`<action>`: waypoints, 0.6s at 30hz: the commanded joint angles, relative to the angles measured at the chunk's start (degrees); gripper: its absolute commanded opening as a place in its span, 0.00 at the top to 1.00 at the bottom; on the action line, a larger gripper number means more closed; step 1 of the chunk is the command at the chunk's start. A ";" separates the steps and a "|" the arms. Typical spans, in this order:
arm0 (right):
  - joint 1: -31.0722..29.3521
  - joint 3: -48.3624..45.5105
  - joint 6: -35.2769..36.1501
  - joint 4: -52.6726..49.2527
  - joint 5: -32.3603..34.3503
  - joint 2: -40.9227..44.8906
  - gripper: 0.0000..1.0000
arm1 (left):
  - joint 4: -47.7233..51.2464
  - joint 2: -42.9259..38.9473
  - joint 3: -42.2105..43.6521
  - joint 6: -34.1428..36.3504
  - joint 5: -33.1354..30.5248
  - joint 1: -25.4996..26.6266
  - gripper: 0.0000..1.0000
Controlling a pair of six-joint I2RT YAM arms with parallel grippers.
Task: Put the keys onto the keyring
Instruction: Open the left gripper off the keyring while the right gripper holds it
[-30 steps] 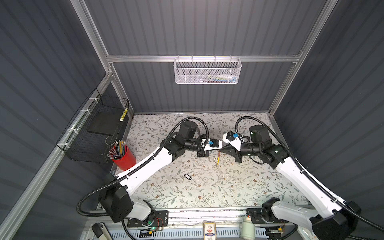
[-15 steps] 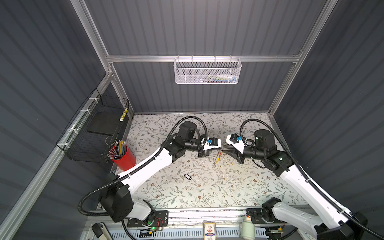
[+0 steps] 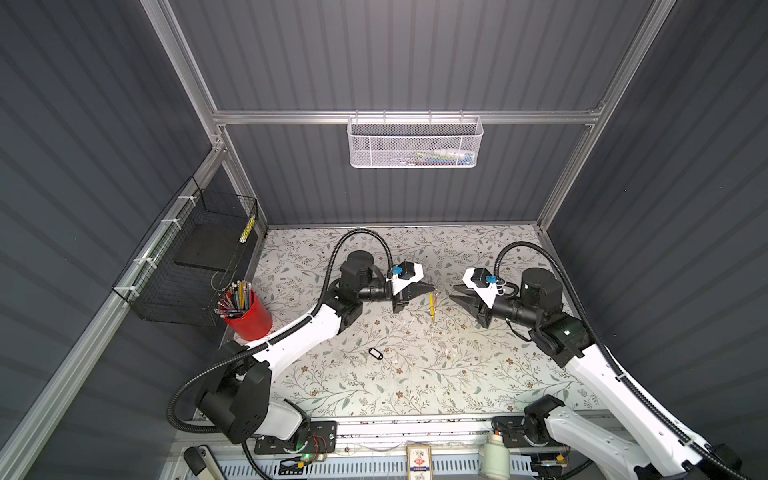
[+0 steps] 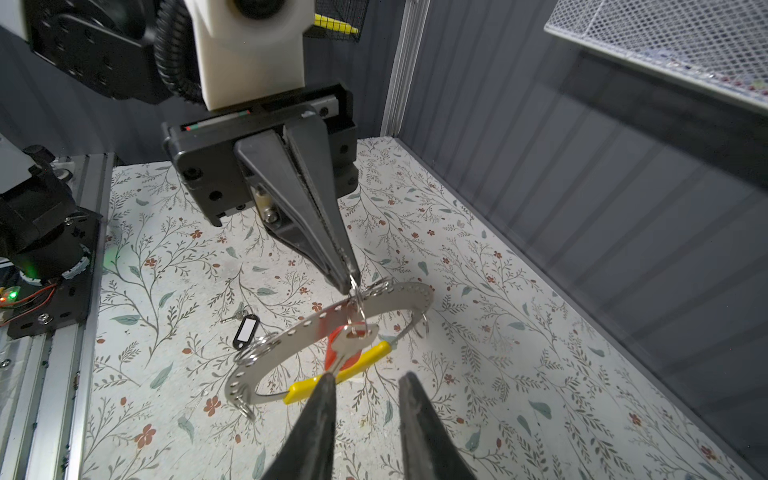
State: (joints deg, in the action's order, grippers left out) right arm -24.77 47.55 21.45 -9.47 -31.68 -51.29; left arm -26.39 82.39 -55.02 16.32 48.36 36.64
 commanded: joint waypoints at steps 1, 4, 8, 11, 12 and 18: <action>0.30 0.14 -1.24 3.38 -1.05 0.62 0.71 | -12.19 -0.21 0.57 -7.60 3.05 -0.09 1.00; 0.30 1.11 -1.32 3.60 -3.07 -0.14 0.72 | -13.77 -0.04 1.00 -8.53 3.72 -0.08 1.00; 0.27 2.10 -1.41 4.69 -4.39 -1.65 0.73 | -13.29 0.10 1.03 -8.71 4.95 -0.11 1.00; 0.28 2.87 -1.73 6.16 -6.56 -2.67 0.73 | -12.77 0.15 0.88 -8.68 5.70 -0.08 1.00; 0.26 3.06 -1.68 6.59 -7.25 -2.84 0.73 | -12.59 0.19 0.88 -8.49 5.87 -0.08 1.00; 0.26 2.81 -0.38 8.33 -7.95 -2.06 0.73 | -11.71 0.00 0.53 -8.32 6.55 -0.08 1.00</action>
State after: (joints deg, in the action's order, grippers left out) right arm -24.67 48.77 20.62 -3.14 -38.02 -54.17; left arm -36.95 82.41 -54.61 8.71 53.21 36.42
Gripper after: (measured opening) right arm 0.266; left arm 0.047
